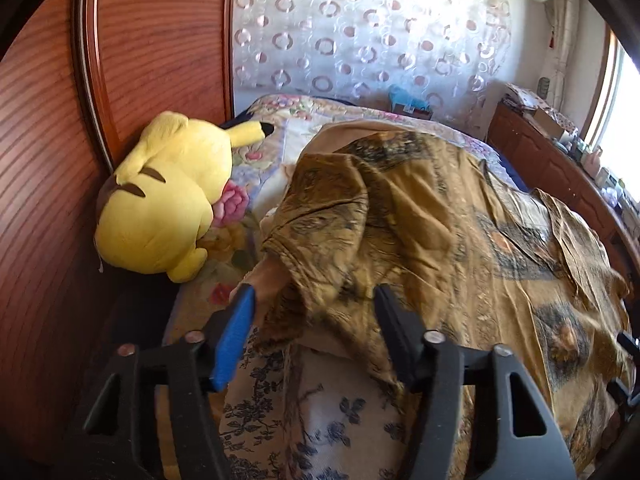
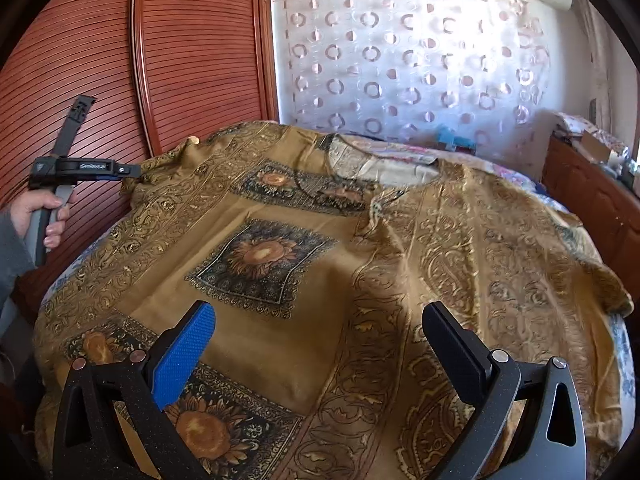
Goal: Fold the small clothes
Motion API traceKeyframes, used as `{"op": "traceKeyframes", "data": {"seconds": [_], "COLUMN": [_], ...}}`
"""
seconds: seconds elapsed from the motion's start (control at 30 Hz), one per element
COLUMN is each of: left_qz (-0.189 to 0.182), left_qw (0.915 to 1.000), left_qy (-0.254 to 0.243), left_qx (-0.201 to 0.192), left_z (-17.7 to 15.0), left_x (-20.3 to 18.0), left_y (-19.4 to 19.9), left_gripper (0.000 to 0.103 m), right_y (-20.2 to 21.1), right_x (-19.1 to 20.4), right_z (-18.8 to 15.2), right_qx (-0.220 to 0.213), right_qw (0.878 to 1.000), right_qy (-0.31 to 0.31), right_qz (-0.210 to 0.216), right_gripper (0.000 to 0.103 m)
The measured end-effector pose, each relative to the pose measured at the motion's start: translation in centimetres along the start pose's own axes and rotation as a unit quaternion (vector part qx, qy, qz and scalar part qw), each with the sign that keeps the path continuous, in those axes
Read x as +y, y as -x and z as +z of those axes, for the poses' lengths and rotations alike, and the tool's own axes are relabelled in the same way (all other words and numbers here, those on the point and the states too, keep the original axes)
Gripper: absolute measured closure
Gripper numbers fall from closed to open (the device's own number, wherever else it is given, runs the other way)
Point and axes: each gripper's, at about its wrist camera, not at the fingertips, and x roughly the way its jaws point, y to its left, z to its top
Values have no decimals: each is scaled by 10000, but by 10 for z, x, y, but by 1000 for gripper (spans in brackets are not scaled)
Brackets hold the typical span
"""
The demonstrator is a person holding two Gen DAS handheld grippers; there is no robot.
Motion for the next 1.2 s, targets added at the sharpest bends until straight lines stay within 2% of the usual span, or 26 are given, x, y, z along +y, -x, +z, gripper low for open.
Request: {"op": "traceKeyframes", "data": {"seconds": [0.1,0.17,0.2,0.27,0.33,0.53,0.67,0.73,0.9,0.93,1.03,1.17,1.2], "left_qz": [-253,-238,-212,-218,-252,-707,-1139,-1199,-1460,-1422,-1258,-1056,-1036], "left_qw": [9997,9997,9997,9994,9987,9900,9795,9744,9595,9592,9604,9688,9713], "left_qy": [-8,-113,-153,-260,-392,-1072,-1552,-1804,-2342,-2384,-2445,-2223,-2128], "left_qx": [-8,0,-9,-100,-191,-585,-594,-606,-569,-541,-455,-301,-256], "left_z": [3,6,9,13,18,31,28,19,-14,-21,-33,-39,-41], "left_x": [0,-2,-3,-8,-12,-57,-109,-132,-168,-169,-163,-142,-136], "left_y": [-5,-9,-9,-5,1,42,69,81,106,108,107,94,90], "left_gripper": [51,67,71,89,95,97,97,96,69,58,47,29,27], "right_y": [-2,-3,-3,-4,-4,-6,-6,-6,-6,-5,-4,-4,-4], "right_x": [5,6,5,5,5,6,4,3,1,1,2,1,1], "right_z": [0,0,0,0,1,2,1,1,1,1,0,-1,-1], "right_qx": [6,29,50,65,76,68,73,81,87,86,71,60,64], "right_qw": [10000,10000,10000,10000,10000,9999,9999,9999,9999,9999,9999,9999,9999], "right_qy": [23,23,9,-23,-30,-24,-72,-91,-124,-121,-119,-139,-148], "right_qz": [-9,-37,-48,-50,-42,-71,-63,-59,-51,-46,-47,-41,-37], "right_gripper": [0,0,0,0,0,0,0,0,0,0,0,0,0]}}
